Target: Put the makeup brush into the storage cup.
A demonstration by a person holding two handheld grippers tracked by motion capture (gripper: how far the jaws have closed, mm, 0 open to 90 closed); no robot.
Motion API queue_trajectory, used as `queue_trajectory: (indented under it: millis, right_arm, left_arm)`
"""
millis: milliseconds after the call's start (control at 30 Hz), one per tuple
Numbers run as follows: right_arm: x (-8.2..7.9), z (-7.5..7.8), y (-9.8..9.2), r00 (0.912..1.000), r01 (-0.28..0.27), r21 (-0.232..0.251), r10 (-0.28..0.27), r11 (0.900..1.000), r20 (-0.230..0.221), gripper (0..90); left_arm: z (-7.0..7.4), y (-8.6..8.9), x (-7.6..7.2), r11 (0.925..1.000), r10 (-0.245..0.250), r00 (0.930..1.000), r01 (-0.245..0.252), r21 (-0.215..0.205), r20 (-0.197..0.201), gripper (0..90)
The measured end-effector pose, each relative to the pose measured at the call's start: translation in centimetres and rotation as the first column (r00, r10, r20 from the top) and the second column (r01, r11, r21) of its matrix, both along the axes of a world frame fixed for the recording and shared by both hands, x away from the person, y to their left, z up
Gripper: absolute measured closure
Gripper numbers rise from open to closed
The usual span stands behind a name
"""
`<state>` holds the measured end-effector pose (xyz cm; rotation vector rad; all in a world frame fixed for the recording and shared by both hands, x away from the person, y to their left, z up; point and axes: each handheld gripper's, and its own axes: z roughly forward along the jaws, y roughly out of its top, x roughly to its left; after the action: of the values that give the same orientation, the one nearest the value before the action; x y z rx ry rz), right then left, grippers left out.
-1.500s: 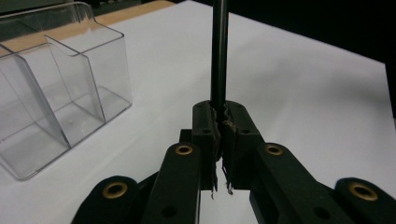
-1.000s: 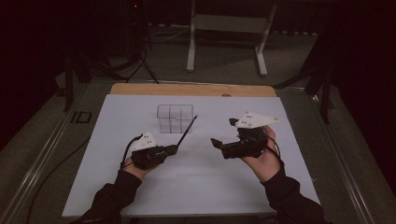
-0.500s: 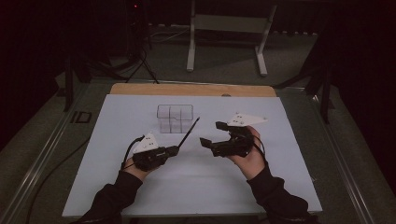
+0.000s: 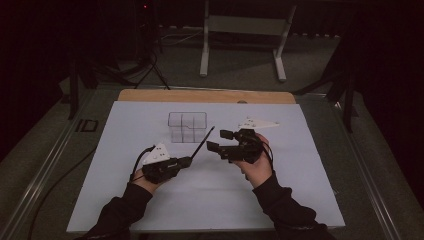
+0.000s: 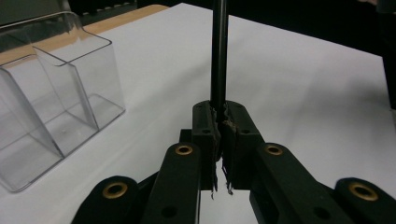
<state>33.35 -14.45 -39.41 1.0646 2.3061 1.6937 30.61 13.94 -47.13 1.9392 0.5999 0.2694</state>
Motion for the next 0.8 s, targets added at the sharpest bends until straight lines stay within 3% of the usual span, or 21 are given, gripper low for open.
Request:
queue_trajectory:
  millis: [33,167,333,500,800]
  right_arm:
    - [0.1,-0.1,0.1,1.0000,0.004,0.011,-0.004,1.000,-0.007,32.0]
    - [0.5,-0.5,0.5,0.9982,0.006,0.051,-0.003,0.999,-0.060,38.4]
    - [0.8,-0.8,0.7,0.9956,0.036,0.083,-0.028,0.996,-0.090,49.5]
    - [1.3,-1.1,0.7,0.9892,0.033,0.134,-0.013,0.990,-0.146,53.3]
    - [1.7,-1.5,1.1,0.9855,0.012,0.164,0.016,0.986,-0.169,69.0]
  left_arm:
    - [0.0,0.0,0.0,1.0000,-0.002,1.0000,0.002,-0.002,-0.003,85.8]
    - [0.0,0.1,0.0,1.0000,-0.001,1.0000,0.001,-0.002,-0.002,85.8]
    - [0.0,0.1,0.1,1.0000,-0.002,1.0000,0.002,-0.006,-0.005,85.8]
    - [0.0,0.1,0.1,1.0000,-0.005,1.0000,0.005,-0.002,-0.003,85.8]
    - [0.0,0.0,0.0,0.9998,-0.019,0.9998,0.019,-0.003,0.004,85.8]
